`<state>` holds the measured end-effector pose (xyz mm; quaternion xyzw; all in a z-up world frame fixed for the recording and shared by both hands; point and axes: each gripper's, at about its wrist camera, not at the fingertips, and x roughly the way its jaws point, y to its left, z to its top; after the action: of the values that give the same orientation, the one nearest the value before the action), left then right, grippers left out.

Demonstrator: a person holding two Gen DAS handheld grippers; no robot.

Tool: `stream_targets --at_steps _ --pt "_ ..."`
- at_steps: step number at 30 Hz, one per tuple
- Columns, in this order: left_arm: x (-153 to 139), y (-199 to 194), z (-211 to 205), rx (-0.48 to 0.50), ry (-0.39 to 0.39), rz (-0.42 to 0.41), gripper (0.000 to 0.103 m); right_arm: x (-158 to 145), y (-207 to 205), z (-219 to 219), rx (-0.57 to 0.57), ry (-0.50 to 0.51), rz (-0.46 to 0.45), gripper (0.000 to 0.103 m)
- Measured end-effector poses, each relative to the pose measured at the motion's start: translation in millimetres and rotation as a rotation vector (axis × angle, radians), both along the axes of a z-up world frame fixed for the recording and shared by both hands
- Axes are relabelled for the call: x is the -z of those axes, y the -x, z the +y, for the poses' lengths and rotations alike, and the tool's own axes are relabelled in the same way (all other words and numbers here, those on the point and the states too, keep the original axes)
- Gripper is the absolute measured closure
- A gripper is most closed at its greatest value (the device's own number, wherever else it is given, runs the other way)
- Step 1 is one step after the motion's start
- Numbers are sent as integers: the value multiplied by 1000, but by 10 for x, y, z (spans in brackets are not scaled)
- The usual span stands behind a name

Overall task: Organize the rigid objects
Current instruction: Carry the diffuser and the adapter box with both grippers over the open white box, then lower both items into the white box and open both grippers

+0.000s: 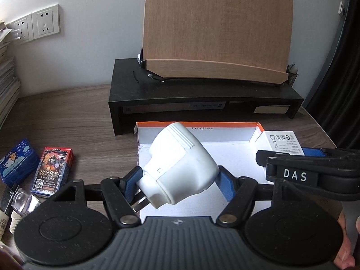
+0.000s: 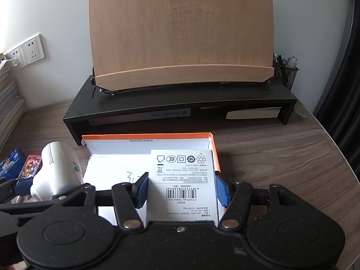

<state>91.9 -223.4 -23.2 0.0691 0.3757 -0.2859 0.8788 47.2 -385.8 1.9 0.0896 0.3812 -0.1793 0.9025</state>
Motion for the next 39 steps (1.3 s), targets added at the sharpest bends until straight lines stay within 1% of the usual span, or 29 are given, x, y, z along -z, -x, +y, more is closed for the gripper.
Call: stream_targets --at_steps 5,12,18,19,21,25,26,28,29,31,32,34,36,37,39 --pt "40 -77 -48 7 -5 7 31 42 -113 -74 -22 -7 3 32" --pt "136 -157 -144 36 -12 21 31 96 -322 -123 -59 10 19 32" --pt "211 -247 -233 54 -10 34 31 152 -501 -201 -53 12 40 31" --pt "224 -266 -253 56 -11 34 31 148 -512 -217 -55 11 31 27" --pt "247 -305 -283 63 -7 42 31 107 -518 -241 -41 19 18 23" --pt "293 -352 -367 74 -13 44 31 -19 -434 -283 -23 31 -7 23" --pt "306 -364 -394 79 -15 44 32 -54 -398 -294 -14 40 -13 23" --pt "332 -390 -437 87 -16 51 39 -119 -309 -288 7 51 -31 23" --pt "339 -402 -458 96 -12 57 40 -149 -261 -293 18 50 -39 23" --pt "332 -410 -475 95 -7 58 36 -198 -181 -297 34 50 -51 23" --pt "318 -405 -488 95 -7 64 29 -216 -147 -298 40 51 -53 23" --pt "264 -365 -475 95 6 62 27 -252 -67 -296 43 52 -57 22" --pt "191 -306 -463 89 4 56 18 -281 9 -291 51 54 -60 22" --pt "153 -273 -447 86 5 49 17 -293 45 -291 57 53 -63 21" --pt "70 -201 -419 71 -11 29 11 -319 131 -296 72 46 -71 21"
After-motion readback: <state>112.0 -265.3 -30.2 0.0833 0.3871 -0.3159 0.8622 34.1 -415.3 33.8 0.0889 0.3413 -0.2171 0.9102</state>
